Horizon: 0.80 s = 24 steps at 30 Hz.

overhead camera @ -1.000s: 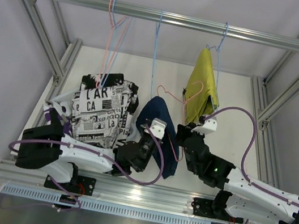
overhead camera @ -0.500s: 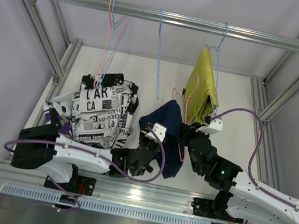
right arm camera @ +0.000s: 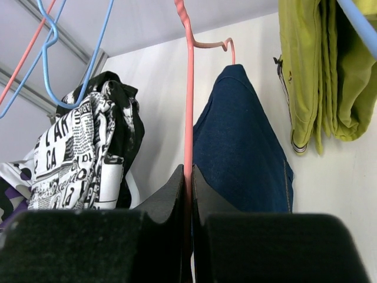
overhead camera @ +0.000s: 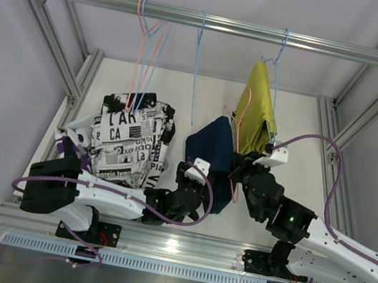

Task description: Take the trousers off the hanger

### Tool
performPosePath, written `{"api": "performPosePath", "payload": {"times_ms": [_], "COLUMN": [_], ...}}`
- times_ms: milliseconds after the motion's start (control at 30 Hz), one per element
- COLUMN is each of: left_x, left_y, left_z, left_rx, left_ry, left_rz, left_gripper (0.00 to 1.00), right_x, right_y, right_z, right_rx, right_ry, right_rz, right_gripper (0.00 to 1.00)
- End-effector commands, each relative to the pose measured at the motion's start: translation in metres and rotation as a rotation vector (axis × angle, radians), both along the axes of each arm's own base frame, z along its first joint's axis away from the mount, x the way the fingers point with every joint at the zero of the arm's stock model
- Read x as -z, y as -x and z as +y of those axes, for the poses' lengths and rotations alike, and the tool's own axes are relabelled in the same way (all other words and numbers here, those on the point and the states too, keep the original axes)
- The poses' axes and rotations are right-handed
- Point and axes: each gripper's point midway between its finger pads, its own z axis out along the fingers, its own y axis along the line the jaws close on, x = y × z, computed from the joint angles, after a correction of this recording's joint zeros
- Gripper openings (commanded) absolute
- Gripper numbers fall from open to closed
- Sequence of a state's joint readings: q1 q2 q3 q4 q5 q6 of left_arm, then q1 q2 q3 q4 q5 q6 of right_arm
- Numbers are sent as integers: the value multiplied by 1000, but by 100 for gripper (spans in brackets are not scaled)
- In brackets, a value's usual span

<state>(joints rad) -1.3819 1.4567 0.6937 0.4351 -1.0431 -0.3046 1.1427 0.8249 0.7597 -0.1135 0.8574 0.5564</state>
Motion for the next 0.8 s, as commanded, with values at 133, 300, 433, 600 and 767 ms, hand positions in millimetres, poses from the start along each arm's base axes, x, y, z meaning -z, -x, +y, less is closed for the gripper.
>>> {"api": "performPosePath", "payload": {"times_ms": [133, 300, 433, 600, 767], "left_x": [-29, -25, -22, -9, -4], "left_y": [4, 1, -6, -29, -51], "left_z": [-25, -41, -53, -48, -31], "left_rx": [66, 96, 104, 32, -37], "left_ry": [217, 239, 244, 241, 281], "left_rz": [7, 10, 12, 22, 14], "left_gripper": [67, 68, 69, 66, 62], "right_x": [-35, -34, -36, -40, -44], "right_y": [1, 3, 6, 11, 19], "right_z": [-9, -5, -2, -1, 3], "right_rx": [40, 25, 13, -6, -40], "right_ry": [-129, -147, -161, -171, -199], "right_rz": [-45, -36, -31, -35, -30], "right_gripper": [0, 0, 0, 0, 0]}}
